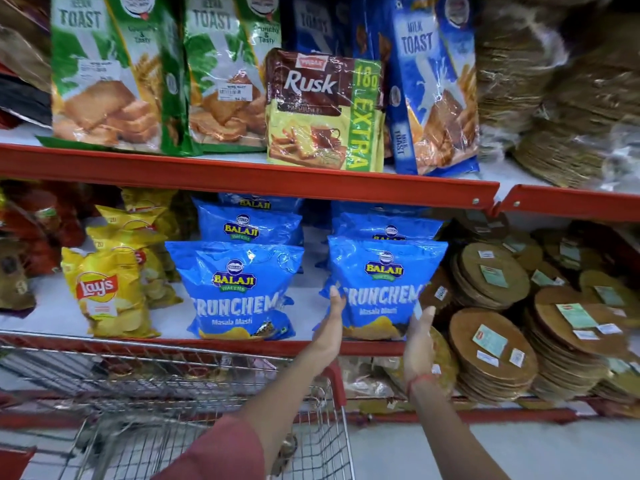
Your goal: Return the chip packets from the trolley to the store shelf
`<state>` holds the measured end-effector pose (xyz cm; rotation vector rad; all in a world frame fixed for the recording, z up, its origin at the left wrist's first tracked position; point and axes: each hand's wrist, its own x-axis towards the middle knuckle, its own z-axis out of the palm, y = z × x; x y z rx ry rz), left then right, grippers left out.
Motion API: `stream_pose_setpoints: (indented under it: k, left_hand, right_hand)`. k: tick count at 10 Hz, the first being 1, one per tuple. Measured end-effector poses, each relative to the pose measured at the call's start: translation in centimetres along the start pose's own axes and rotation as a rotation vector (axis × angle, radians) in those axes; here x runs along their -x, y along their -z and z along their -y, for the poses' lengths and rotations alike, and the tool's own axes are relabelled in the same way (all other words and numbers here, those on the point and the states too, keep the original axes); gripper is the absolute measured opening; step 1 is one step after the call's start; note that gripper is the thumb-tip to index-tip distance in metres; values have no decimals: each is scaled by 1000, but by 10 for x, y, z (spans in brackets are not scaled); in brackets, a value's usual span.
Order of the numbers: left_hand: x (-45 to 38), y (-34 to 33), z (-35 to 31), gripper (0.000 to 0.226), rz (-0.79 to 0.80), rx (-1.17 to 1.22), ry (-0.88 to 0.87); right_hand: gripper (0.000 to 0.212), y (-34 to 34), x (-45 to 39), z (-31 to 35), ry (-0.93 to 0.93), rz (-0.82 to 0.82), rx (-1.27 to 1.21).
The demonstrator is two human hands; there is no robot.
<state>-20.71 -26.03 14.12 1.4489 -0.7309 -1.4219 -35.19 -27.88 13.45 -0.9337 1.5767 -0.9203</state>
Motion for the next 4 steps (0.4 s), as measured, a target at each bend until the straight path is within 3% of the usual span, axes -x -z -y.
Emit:
stream_pose_setpoints:
  k: [1, 2, 3, 4]
  left_hand:
    - [5, 7, -5, 119, 56, -37, -6]
    - [16, 12, -2, 125, 85, -98, -3]
    - [34, 26, -9, 90, 17, -211, -61]
    - [53, 54, -27, 67, -152, -278, -336]
  right_hand:
    - [82, -9, 3, 9, 70, -105, 64]
    - [81, -3, 9, 17, 69, -105, 60]
    - [59, 1, 13, 31, 166, -150, 38]
    - [30, 7, 30, 63, 371, -113, -26]
